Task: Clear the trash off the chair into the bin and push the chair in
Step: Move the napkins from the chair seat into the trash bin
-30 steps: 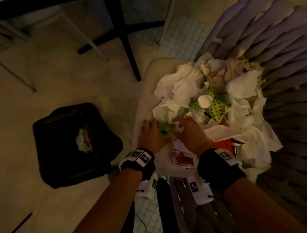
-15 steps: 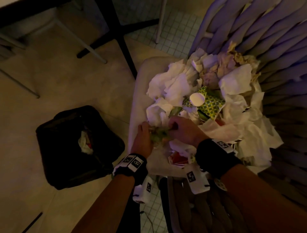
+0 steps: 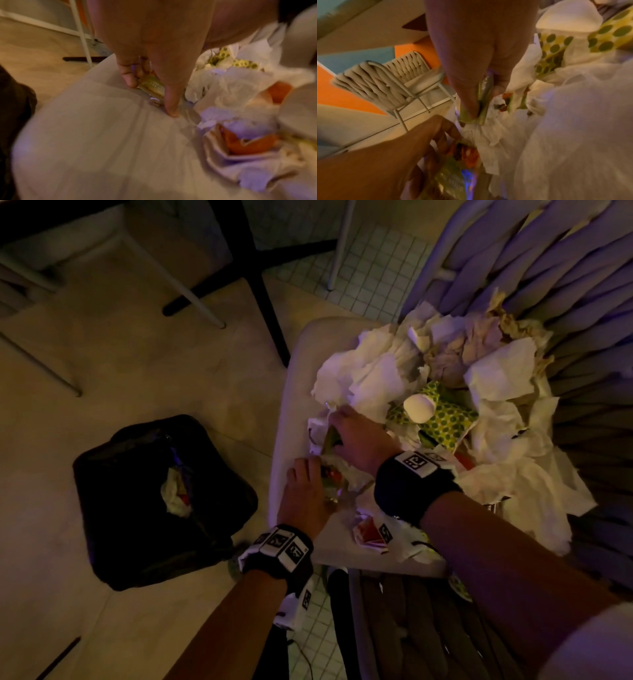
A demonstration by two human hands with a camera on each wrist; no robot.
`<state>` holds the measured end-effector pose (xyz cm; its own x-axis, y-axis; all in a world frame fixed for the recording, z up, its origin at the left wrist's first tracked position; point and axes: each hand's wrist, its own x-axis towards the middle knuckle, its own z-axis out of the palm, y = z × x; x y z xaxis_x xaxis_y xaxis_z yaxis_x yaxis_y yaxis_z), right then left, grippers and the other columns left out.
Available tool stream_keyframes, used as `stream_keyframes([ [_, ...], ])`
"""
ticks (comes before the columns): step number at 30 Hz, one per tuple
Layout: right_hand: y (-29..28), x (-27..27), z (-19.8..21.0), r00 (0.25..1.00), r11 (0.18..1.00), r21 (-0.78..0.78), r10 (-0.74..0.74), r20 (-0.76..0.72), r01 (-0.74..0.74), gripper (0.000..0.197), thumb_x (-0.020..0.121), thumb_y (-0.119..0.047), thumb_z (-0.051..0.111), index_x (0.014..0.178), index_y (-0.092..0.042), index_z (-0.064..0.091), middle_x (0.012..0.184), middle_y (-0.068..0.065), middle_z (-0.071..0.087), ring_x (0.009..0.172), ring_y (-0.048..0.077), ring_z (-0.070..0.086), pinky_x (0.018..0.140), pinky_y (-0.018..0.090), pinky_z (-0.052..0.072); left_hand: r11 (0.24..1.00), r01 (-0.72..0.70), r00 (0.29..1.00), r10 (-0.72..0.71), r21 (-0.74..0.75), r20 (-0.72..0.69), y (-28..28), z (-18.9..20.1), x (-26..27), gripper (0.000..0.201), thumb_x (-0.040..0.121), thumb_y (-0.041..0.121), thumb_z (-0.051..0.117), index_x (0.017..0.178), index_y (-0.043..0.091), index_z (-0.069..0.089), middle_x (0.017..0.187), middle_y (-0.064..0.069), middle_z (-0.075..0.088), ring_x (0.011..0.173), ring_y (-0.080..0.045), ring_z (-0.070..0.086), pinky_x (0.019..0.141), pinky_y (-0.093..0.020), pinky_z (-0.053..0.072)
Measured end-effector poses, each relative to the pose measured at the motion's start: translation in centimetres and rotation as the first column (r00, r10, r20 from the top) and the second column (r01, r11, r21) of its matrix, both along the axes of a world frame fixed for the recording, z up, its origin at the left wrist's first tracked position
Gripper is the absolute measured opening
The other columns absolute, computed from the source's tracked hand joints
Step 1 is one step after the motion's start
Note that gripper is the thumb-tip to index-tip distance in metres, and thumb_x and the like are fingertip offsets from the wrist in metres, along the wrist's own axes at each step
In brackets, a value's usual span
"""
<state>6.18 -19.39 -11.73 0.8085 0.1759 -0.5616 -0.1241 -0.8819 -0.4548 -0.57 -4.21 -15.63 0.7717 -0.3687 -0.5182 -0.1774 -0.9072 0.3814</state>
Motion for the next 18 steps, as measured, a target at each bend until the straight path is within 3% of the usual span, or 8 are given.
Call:
stream_keyframes([
  [3, -0.1, -0.5, -0.1, 0.994, 0.995, 0.009, -0.104, 0.034, 0.104, 0.058, 0.080, -0.011, 0.058, 0.135, -0.015, 0.038, 0.113, 0.021, 0.062, 0.103, 0.041, 0.060, 0.075, 0.046, 0.052, 1.000, -0.007, 1.000, 0.007, -0.001, -0.018, 0.0, 0.2, 0.4, 0.085, 0.063, 0.031, 0.080, 0.132, 0.006, 0.036, 0.118, -0.018, 0.047, 0.100, -0.036, 0.049, 0.083, -0.045, 0.047],
  [5, -0.9, -0.8, 0.4, 0.980, 0.978, 0.069, -0.197, 0.011, 0.196, 0.059, 0.079, -0.016, 0.062, 0.133, -0.019, 0.041, 0.111, 0.020, 0.064, 0.101, 0.040, 0.060, 0.077, 0.045, 0.051, 1.000, 0.017, 0.998, -0.017, -0.009, -0.058, 0.2, 0.6, 0.9, 0.077, 0.071, 0.023, 0.073, 0.136, 0.011, 0.033, 0.123, -0.018, 0.042, 0.106, -0.037, 0.045, 0.085, -0.047, 0.046],
  [9, -3.3, -0.6, 2.2, 0.950, 0.944, 0.101, -0.312, -0.030, 0.313, 0.033, 0.080, -0.023, 0.066, 0.106, -0.003, 0.064, 0.105, 0.023, 0.065, 0.098, 0.038, 0.061, 0.076, 0.040, 0.049, 0.998, 0.053, 0.995, -0.055, -0.033, -0.078, 0.5, 1.0, 1.4, 0.066, 0.078, 0.023, 0.066, 0.137, 0.017, 0.037, 0.127, -0.015, 0.037, 0.112, -0.035, 0.040, 0.088, -0.048, 0.048],
  [12, -4.9, -0.8, 3.9, 0.932, 0.923, 0.132, -0.361, -0.032, 0.362, 0.034, 0.078, -0.026, 0.071, 0.097, 0.001, 0.062, 0.098, 0.023, 0.061, 0.091, 0.034, 0.058, 0.067, 0.031, 0.036, 0.996, 0.080, 0.997, -0.081, -0.045, -0.016, 0.7, 1.0, 1.7, 0.054, 0.076, 0.025, 0.069, 0.124, 0.012, 0.048, 0.129, -0.015, 0.038, 0.112, -0.035, 0.041, 0.086, -0.048, 0.050],
  [15, -5.7, -1.5, 5.2, 0.926, 0.913, 0.153, -0.376, -0.046, 0.378, 0.026, 0.080, -0.023, 0.069, 0.090, -0.004, 0.054, 0.087, 0.015, 0.057, 0.082, 0.027, 0.054, 0.063, 0.031, 0.031, 0.990, 0.082, 0.996, -0.084, -0.115, -0.017, 0.8, 1.0, 2.2, 0.037, 0.080, 0.021, 0.066, 0.112, 0.007, 0.055, 0.132, -0.013, 0.043, 0.113, -0.034, 0.044, 0.084, -0.044, 0.049],
  [18, -6.3, -2.2, 5.6, 0.905, 0.881, 0.208, -0.420, -0.069, 0.424, 0.028, 0.080, -0.016, 0.067, 0.103, -0.008, 0.053, 0.088, 0.009, 0.058, 0.082, 0.024, 0.054, 0.065, 0.034, 0.038, 0.970, -0.052, 0.999, 0.048, -0.236, -0.025, 0.7, 1.9, 2.8, 0.014, 0.082, 0.009, 0.059, 0.093, 0.006, 0.053, 0.103, -0.014, 0.058, 0.093, -0.035, 0.054, 0.066, -0.031, 0.036],
])
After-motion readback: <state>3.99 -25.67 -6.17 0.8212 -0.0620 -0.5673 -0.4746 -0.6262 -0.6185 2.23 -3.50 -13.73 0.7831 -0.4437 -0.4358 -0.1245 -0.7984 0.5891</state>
